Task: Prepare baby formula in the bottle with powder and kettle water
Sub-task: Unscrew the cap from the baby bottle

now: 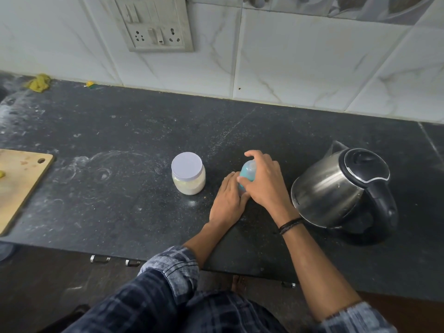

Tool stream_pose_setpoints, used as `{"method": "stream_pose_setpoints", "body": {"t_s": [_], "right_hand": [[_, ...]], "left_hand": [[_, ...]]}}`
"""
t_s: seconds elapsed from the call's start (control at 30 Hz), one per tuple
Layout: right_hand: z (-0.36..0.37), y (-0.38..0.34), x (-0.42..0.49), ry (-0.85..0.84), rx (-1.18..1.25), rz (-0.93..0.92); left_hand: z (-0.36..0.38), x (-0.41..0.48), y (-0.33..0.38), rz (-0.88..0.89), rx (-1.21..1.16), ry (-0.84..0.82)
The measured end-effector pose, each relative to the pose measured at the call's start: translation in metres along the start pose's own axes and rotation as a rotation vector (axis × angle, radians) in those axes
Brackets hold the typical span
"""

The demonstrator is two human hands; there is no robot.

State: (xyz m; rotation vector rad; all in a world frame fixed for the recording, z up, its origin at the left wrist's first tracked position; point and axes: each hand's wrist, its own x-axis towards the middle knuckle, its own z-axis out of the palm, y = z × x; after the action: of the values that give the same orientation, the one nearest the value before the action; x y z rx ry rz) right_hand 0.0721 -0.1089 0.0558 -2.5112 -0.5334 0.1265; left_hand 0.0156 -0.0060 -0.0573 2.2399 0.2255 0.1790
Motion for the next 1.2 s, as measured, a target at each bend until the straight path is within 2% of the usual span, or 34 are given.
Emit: {"method": "stream_pose_setpoints", "body": {"t_s": [0.13, 0.43, 0.53, 0.73, 0.83, 1.0, 1.2], "right_hand": [[-0.003, 0.000, 0.000, -0.042, 0.065, -0.033], [-0.003, 0.001, 0.001, -0.017, 0.032, -0.048], [-0.003, -0.001, 0.002, 0.007, -0.001, 0.000], [-0.005, -0.003, 0.002, -0.042, 0.047, -0.048], [-0.004, -0.002, 0.002, -0.011, 0.046, 0.013], [-0.005, -0.002, 0.002, -0.036, 0.070, -0.019], [-0.010, -0.005, 0.007, -0.063, 0.048, 0.037]], "left_hand": [[0.000, 0.000, -0.001, -0.014, -0.006, -0.004], [-0.003, -0.001, 0.003, -0.008, -0.001, -0.013], [-0.003, -0.001, 0.004, -0.014, 0.005, -0.009], [-0.003, 0.000, 0.002, -0.023, 0.006, -0.017], [-0.005, -0.001, 0.006, -0.030, -0.003, -0.017], [-0.006, -0.001, 0.007, -0.010, 0.003, -0.011], [-0.010, -0.002, 0.012, -0.014, -0.010, -0.005]]}}
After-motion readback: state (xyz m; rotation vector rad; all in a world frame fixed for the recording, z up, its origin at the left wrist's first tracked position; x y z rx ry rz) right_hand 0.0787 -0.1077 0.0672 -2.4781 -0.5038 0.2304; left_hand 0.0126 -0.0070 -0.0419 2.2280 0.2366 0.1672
